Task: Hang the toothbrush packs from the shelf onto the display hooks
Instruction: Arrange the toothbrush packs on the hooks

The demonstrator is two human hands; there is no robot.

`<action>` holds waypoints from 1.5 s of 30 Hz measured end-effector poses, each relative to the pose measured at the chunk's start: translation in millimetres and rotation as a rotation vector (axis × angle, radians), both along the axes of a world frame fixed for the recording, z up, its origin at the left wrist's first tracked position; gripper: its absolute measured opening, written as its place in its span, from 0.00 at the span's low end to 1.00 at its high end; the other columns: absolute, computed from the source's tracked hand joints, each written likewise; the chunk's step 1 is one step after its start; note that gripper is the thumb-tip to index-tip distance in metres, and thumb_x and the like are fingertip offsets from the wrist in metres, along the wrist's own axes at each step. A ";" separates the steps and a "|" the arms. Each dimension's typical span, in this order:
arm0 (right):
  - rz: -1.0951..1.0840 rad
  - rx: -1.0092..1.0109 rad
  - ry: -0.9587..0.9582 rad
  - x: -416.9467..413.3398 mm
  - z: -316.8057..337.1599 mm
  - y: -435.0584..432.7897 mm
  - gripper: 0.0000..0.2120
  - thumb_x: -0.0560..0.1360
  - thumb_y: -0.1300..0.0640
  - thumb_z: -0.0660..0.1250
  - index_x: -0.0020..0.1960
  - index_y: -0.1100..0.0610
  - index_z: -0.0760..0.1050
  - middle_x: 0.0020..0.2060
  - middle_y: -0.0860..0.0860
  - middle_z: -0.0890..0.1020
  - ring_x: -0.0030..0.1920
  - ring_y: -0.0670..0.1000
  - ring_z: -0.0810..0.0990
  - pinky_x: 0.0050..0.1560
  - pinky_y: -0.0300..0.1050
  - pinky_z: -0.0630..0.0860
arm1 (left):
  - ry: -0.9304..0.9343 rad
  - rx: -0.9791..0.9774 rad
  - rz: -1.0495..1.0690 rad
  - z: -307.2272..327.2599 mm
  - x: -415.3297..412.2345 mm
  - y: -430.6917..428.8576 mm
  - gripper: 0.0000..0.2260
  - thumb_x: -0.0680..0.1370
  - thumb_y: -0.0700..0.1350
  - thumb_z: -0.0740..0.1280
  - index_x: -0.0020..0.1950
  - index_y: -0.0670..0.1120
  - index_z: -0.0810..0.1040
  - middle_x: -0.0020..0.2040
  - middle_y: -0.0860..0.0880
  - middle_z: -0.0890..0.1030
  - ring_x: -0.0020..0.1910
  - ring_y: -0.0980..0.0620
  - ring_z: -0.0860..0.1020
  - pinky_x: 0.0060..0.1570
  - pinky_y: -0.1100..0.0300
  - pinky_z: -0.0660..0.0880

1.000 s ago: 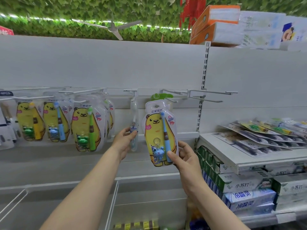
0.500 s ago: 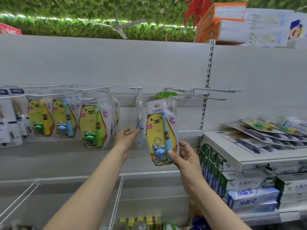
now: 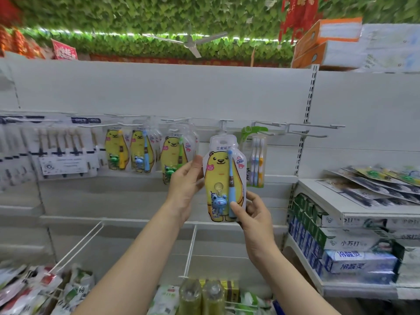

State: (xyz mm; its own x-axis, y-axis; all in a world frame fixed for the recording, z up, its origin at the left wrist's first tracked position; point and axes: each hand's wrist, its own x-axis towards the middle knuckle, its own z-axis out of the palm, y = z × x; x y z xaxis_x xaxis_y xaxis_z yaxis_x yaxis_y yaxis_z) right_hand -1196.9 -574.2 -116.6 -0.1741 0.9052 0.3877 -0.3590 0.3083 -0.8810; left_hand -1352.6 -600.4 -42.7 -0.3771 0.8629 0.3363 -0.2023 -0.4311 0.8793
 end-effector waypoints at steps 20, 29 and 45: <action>0.189 0.040 -0.105 -152.9 5.5 -53.6 0.05 0.77 0.61 0.71 0.52 0.58 0.80 0.41 0.52 0.86 0.41 0.45 0.83 0.39 0.36 0.77 | -0.004 -0.097 0.367 6.7 -149.9 -89.8 0.04 0.75 0.41 0.73 0.48 0.43 0.81 0.47 0.45 0.85 0.45 0.48 0.82 0.50 0.53 0.80; 0.156 0.088 -0.074 -227.1 23.5 -4.3 0.06 0.75 0.60 0.73 0.51 0.59 0.80 0.42 0.53 0.86 0.45 0.50 0.84 0.46 0.43 0.82 | 0.024 -0.075 0.365 29.4 -221.8 -42.6 0.03 0.76 0.42 0.72 0.49 0.44 0.81 0.45 0.47 0.85 0.41 0.51 0.82 0.41 0.61 0.77; 0.100 0.052 -0.057 -276.0 20.5 50.8 0.04 0.75 0.62 0.73 0.49 0.58 0.80 0.38 0.52 0.85 0.39 0.46 0.82 0.39 0.38 0.78 | 0.070 -0.098 0.339 26.6 -277.4 29.3 0.06 0.75 0.43 0.73 0.49 0.43 0.83 0.48 0.43 0.85 0.42 0.47 0.81 0.43 0.54 0.76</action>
State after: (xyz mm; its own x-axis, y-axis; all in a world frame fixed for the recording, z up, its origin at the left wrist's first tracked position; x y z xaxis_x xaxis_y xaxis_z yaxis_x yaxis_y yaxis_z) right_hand -1472.8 -523.3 -96.1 -0.2860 0.8610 0.4206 -0.3401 0.3191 -0.8846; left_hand -1630.0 -571.1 -16.0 -0.6261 0.7225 0.2931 -0.0003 -0.3761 0.9266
